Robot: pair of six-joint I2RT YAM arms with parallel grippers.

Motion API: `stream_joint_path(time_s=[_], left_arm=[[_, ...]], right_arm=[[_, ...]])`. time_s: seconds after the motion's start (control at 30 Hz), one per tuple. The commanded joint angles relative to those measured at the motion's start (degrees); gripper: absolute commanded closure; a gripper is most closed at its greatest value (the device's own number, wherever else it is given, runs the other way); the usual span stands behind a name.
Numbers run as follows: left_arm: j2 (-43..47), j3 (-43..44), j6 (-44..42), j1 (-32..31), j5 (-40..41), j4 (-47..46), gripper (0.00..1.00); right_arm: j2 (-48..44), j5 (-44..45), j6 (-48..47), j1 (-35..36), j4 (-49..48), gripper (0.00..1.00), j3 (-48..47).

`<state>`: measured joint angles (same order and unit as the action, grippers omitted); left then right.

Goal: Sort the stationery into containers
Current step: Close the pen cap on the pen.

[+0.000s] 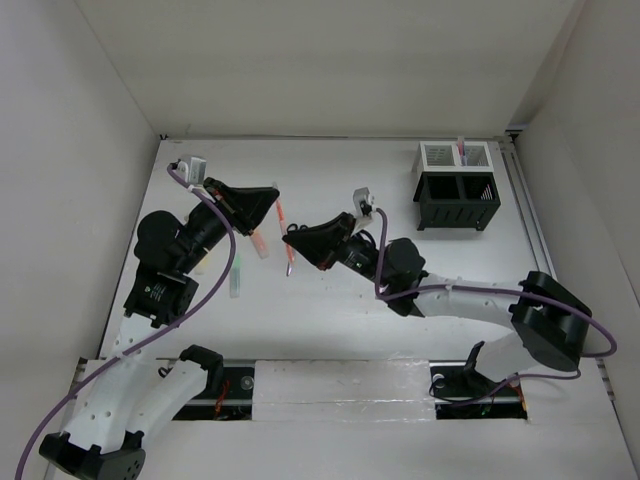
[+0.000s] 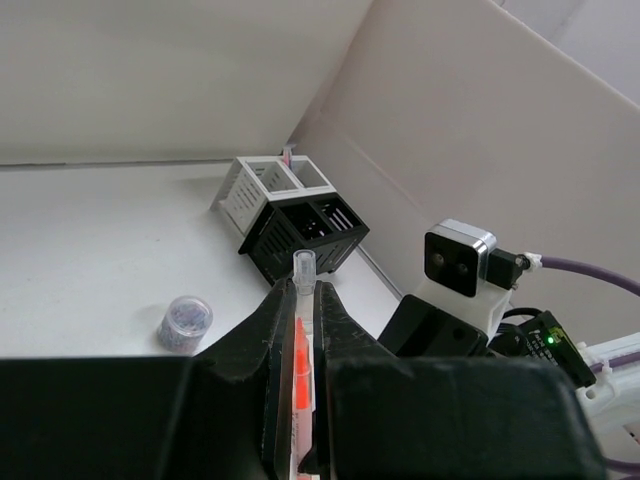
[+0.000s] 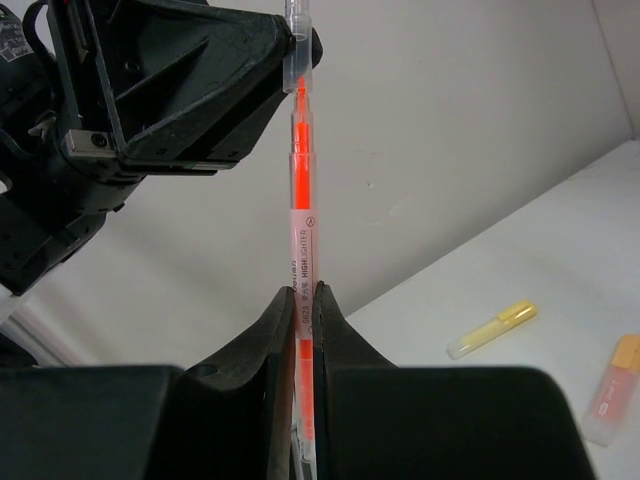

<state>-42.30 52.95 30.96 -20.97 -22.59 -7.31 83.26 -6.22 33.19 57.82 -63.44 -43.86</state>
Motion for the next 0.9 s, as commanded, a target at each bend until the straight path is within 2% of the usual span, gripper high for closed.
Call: stream_joint_path(time_s=[0.0, 0.33, 0.87], left_arm=[[0.47, -0.82, 0.15, -0.03, -2.11, -3.59, 1.00], [0.47, -0.83, -0.90, -0.03, -2.64, -3.59, 1.00], [-1.82, 1.02, -4.42, -1.97, 0.00, 0.10, 1.00]], right_arm=[[0.23, 0.51, -0.67, 0.45, -2.04, 1.00, -3.43], [0.23, -0.10, -0.05, -0.08, -2.04, 1.00, -5.10], [-7.06, 1.03, 0.47, -0.61, 3.85, 1.00, -3.96]])
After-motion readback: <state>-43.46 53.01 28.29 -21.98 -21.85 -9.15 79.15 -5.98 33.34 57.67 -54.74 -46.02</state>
